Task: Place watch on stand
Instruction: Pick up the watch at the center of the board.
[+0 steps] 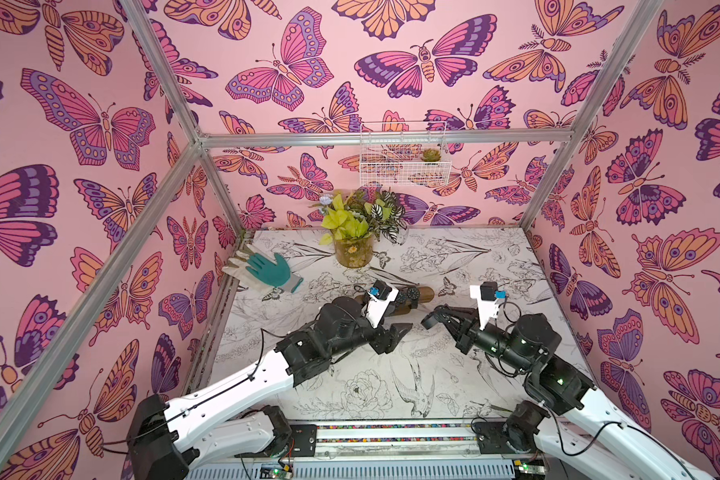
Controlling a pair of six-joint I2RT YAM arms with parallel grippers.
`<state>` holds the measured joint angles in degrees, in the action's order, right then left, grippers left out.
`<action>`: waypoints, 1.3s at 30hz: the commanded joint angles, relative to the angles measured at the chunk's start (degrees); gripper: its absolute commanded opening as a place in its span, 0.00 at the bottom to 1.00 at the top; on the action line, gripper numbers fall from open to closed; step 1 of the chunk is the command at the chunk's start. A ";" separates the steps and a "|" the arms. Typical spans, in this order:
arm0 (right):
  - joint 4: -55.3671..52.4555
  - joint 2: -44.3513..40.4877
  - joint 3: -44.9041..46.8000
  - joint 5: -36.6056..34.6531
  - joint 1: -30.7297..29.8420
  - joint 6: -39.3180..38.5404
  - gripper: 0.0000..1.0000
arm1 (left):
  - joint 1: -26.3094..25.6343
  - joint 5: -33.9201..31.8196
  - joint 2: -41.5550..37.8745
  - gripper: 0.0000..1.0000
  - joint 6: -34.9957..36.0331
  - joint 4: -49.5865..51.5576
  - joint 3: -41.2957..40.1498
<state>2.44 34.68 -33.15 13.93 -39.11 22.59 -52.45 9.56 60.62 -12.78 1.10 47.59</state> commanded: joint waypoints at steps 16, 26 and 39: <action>7.11 3.38 0.00 17.60 -0.43 -8.47 0.01 | 1.91 14.07 0.19 0.53 -1.93 -3.15 -2.33; 10.08 5.81 -0.20 19.62 -0.75 -6.57 0.02 | 1.91 20.94 2.76 0.52 -1.46 -3.82 -1.85; 10.36 8.40 -0.23 19.62 -1.22 -5.91 0.06 | 1.91 20.93 3.45 0.29 -1.52 -4.61 -1.62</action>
<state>11.25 42.65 -32.93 33.93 -39.92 16.27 -50.61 29.82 64.25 -15.00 -1.78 46.13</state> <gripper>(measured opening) 0.137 0.298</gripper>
